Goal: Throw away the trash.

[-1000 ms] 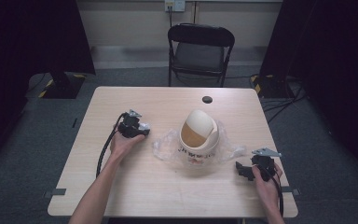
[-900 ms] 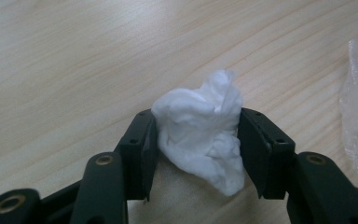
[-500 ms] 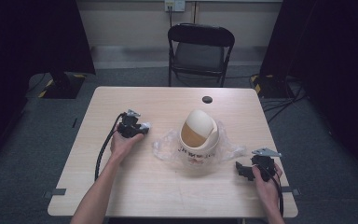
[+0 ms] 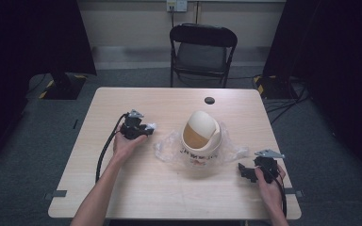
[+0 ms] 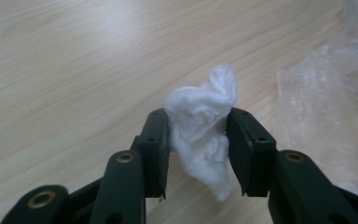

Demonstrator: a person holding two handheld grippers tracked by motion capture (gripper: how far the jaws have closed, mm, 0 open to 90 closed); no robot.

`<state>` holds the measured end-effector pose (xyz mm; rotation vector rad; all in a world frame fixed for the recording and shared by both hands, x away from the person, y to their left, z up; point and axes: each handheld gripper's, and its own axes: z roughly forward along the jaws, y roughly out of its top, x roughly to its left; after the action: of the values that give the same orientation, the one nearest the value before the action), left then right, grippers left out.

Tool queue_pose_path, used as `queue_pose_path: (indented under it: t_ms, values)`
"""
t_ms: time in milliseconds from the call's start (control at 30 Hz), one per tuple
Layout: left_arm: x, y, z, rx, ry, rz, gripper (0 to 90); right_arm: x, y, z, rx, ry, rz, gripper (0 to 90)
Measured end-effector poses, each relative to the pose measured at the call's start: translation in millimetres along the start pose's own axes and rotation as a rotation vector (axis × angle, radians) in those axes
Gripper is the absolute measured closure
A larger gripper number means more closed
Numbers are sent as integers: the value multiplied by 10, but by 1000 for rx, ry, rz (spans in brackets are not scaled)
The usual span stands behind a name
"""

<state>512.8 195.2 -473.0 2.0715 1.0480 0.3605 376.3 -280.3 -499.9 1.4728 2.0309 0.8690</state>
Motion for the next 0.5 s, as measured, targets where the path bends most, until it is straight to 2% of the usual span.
queue_pose_path:
  t_ms: [67,133,167,233,367,500]
  values:
    - [-36,14,-22,1,-11,16,605,-1,0,-1,0,1,-1,96]
    - [-71,37,-64,-19,-21,18,604,0,0,0,0,0,0,95]
    - [-89,60,-96,-17,-25,33,605,0,0,0,0,0,0,95]
    - [-111,89,-139,-24,-20,33,604,-1,0,-1,0,1,-1,95]
    - [-134,127,-261,-66,-43,22,605,0,0,-1,0,1,-1,95]
    - [-195,161,-398,-104,-54,38,605,0,0,-1,0,1,-1,96]
